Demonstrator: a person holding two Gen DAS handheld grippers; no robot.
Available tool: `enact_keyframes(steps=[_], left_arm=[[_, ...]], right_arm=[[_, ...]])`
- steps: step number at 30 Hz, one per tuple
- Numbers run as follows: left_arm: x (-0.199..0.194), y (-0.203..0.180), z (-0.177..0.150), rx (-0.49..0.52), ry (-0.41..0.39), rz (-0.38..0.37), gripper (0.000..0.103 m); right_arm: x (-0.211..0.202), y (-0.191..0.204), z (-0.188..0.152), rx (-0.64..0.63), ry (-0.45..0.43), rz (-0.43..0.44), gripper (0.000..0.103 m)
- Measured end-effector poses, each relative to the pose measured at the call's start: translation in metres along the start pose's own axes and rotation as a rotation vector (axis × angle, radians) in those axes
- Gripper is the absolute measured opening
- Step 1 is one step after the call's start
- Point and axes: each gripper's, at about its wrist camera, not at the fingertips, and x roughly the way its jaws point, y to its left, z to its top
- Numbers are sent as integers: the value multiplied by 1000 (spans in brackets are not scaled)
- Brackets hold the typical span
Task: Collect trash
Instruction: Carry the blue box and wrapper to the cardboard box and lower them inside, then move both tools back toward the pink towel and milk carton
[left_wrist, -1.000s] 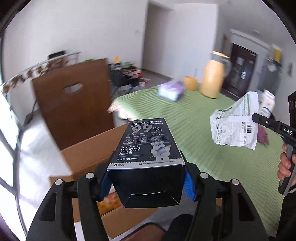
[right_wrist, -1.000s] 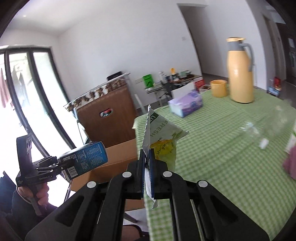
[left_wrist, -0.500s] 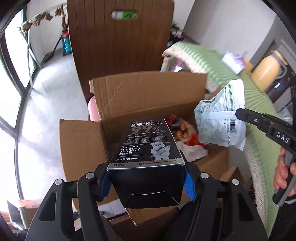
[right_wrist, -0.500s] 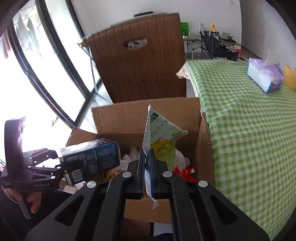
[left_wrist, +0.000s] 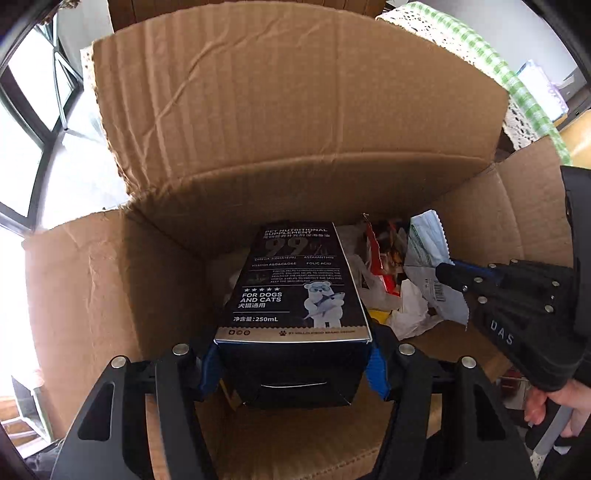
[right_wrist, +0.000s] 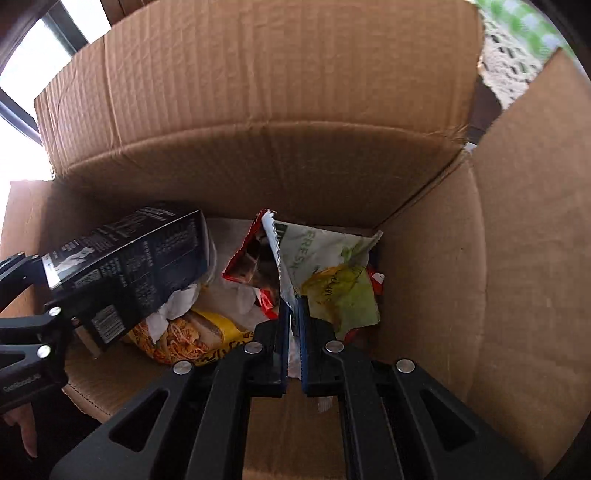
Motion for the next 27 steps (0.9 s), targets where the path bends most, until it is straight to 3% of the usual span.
enact_keyframes(steps=[6, 8, 9, 10, 12, 21, 27], left_arm=[[-2, -11, -2, 2, -9, 4, 60], [-11, -10, -2, -30, -45, -31, 65], [-17, -9, -2, -42, -48, -29, 68], [-28, -9, -2, -44, -54, -44, 71], [-50, -10, -1, -29, -86, -85, 76], [-181, -23, -11, -17, -298, -108, 82], [-220, -22, -36, -5, -372, -85, 82]], right_arm=[[2, 0, 1, 24, -3, 1, 10], [-5, -3, 1, 28, -20, -4, 35], [-16, -3, 1, 24, -52, 11, 54], [-27, -3, 1, 22, -79, 19, 64], [-55, -2, 0, 15, -139, 27, 64], [-173, 0, -11, -6, -344, 42, 70], [-213, 3, -36, 0, -410, 37, 72]])
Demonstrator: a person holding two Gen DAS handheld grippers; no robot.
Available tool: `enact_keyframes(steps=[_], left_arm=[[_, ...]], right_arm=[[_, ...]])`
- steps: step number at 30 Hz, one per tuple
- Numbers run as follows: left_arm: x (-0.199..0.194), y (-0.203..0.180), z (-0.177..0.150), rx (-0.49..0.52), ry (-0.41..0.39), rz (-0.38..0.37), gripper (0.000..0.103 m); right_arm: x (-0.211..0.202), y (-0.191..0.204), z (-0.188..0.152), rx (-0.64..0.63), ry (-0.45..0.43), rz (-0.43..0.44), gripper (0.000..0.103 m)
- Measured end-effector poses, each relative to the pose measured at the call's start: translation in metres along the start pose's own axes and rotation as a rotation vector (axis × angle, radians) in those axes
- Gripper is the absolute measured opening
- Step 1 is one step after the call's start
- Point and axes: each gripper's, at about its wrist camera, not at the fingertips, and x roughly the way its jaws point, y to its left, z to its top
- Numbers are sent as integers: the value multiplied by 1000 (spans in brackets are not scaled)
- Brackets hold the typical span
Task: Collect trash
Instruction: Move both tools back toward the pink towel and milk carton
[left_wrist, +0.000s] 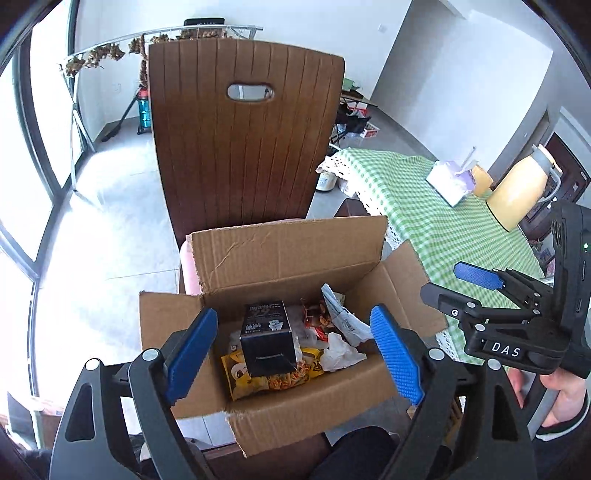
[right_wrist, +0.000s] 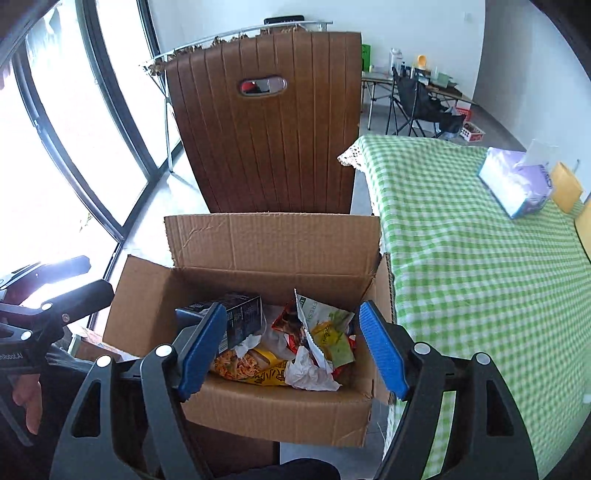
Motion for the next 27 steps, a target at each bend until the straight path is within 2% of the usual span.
enact_keyframes(steps=[3, 5, 7, 9, 10, 13, 16, 19, 23, 27], left_arm=[[-18, -2, -8, 16, -54, 41, 82], [-33, -9, -15, 22, -133, 85, 86], [-53, -17, -28, 34, -256, 134, 89], [-70, -32, -43, 73, -389, 129, 93], [-75, -40, -49, 102, -431, 112, 94], [-83, -67, -64, 170, -505, 74, 95], [-87, -98, -76, 215, -549, 19, 95], [-85, -138, -87, 283, -550, -55, 95], [-75, -197, -101, 369, -521, -172, 95], [-61, -267, -116, 444, -466, -309, 95]], right_arm=[[-16, -4, -12, 12, -44, 10, 73], [-35, -6, -22, 12, -104, 8, 73], [-59, -11, -35, 20, -198, 4, 79], [-81, -18, -50, 34, -305, -22, 80], [-93, -22, -60, 44, -357, -43, 80], [-125, -38, -86, 76, -468, -102, 80], [-162, -64, -119, 123, -562, -197, 82], [-199, -101, -155, 197, -606, -317, 85], [-244, -155, -210, 322, -586, -467, 85], [-288, -207, -280, 464, -536, -618, 85]])
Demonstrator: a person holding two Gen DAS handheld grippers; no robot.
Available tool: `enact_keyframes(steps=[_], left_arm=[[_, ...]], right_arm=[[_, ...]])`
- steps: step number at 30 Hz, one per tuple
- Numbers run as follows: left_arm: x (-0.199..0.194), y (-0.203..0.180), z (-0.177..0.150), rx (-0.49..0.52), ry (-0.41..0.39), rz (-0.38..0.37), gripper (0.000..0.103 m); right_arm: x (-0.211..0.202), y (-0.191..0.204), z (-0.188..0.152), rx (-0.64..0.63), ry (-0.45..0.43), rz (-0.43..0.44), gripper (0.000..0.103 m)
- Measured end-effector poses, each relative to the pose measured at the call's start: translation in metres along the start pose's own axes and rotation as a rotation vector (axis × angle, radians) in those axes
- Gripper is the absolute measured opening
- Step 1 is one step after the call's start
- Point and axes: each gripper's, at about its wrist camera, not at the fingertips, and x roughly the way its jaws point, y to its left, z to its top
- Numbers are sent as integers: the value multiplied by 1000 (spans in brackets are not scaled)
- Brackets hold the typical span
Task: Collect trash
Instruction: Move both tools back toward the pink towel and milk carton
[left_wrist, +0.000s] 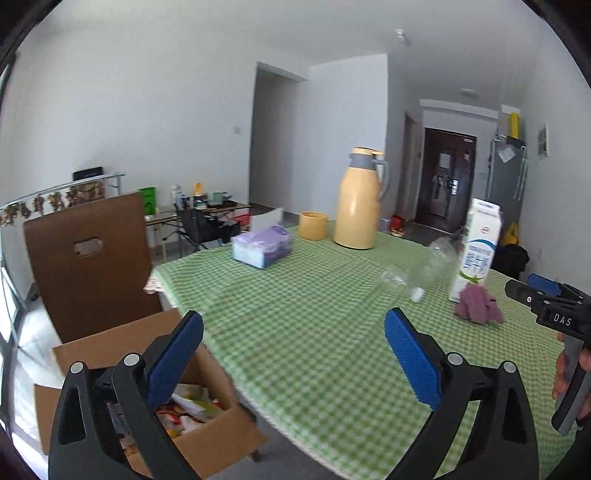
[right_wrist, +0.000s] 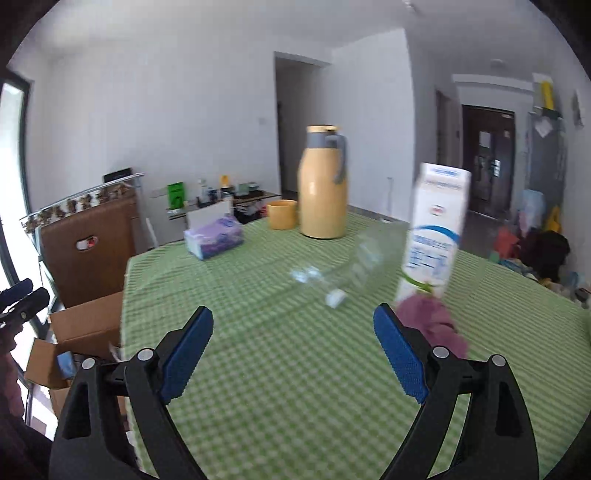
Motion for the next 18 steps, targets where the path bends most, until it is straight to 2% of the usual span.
enact_keyframes(steps=[2, 5, 8, 12, 18], left_arm=[[15, -32, -1, 23, 5, -76, 95], [30, -85, -1, 79, 18, -166, 95], [38, -125, -2, 119, 24, -228, 95], [42, -161, -6, 153, 34, -279, 95], [48, -175, -7, 154, 57, -296, 95]], right_arm=[[-15, -42, -10, 46, 7, -80, 85], [-37, -84, -21, 102, 10, -177, 85], [-50, -104, -30, 138, 9, -230, 85], [-56, -118, -33, 151, 11, -263, 85], [-58, -134, -37, 158, 23, -264, 85]])
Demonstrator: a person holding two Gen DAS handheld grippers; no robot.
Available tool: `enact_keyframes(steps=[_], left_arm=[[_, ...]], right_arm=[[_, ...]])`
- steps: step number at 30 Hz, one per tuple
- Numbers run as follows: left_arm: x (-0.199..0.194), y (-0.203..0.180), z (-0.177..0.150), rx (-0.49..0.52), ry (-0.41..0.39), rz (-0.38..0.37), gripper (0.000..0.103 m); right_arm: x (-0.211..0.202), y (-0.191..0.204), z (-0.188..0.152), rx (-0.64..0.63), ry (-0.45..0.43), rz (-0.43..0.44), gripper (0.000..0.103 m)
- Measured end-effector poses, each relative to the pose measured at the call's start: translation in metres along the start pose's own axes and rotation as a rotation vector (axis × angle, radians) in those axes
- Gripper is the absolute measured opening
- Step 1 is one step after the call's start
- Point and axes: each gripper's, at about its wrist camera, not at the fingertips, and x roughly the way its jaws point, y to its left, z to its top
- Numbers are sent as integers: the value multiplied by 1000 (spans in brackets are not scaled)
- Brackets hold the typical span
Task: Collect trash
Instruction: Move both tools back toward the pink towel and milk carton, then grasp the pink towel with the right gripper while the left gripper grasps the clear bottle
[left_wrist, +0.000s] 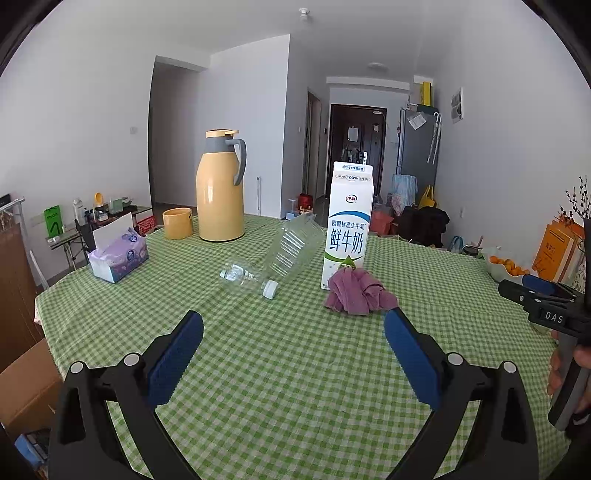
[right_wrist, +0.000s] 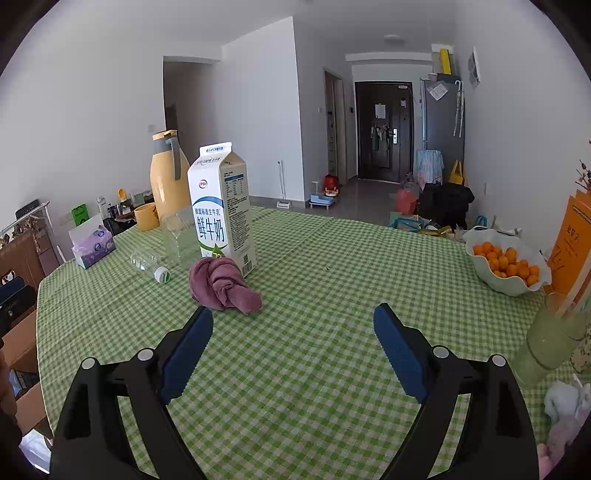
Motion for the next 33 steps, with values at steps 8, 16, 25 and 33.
enact_keyframes(steps=[8, 16, 25, 33], left_arm=[[20, 7, 4, -12, 35, -3, 95], [75, 37, 18, -27, 107, 26, 95], [185, 84, 44, -44, 216, -13, 95], [282, 112, 60, -29, 292, 36, 95]], right_arm=[[21, 3, 2, -15, 46, 32, 85], [98, 30, 20, 8, 162, 116, 85], [201, 61, 30, 86, 314, 227, 85], [230, 71, 16, 88, 368, 278, 57]])
